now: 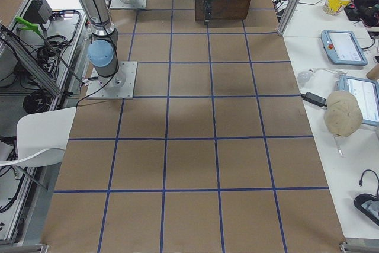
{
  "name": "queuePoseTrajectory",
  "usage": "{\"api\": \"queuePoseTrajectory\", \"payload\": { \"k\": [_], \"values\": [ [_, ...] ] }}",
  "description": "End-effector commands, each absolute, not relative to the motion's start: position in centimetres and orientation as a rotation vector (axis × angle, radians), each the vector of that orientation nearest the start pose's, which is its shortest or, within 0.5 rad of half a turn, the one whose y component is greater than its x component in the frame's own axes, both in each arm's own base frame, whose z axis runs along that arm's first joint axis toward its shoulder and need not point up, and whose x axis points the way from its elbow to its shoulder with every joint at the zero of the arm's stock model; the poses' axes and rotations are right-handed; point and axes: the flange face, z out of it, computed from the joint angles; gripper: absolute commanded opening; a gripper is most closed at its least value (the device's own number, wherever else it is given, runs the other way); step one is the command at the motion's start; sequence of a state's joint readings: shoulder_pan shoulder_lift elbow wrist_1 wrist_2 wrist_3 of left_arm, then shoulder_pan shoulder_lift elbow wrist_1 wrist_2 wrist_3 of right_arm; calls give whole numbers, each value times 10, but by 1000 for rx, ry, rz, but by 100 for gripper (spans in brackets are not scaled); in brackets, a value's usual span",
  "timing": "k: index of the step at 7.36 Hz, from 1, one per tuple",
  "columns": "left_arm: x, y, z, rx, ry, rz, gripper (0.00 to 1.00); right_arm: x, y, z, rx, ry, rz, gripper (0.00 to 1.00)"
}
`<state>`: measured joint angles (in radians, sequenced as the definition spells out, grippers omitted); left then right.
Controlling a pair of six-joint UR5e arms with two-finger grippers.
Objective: Open drawer and put corn inside
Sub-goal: 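Position the left gripper at the white drawer handle and grasp it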
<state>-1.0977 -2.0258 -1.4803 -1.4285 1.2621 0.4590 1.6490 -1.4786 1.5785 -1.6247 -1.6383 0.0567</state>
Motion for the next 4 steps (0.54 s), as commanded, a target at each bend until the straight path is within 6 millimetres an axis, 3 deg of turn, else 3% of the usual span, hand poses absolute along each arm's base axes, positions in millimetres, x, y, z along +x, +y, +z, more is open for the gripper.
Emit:
{"api": "queuePoseTrajectory", "payload": {
  "k": [1, 4],
  "values": [
    [140, -636, 284, -88, 3516, 121, 100, 167, -513, 443, -37, 3211, 66, 100],
    [135, -633, 277, -77, 3517, 148, 100, 167, -513, 443, -37, 3211, 66, 100]
  ]
}}
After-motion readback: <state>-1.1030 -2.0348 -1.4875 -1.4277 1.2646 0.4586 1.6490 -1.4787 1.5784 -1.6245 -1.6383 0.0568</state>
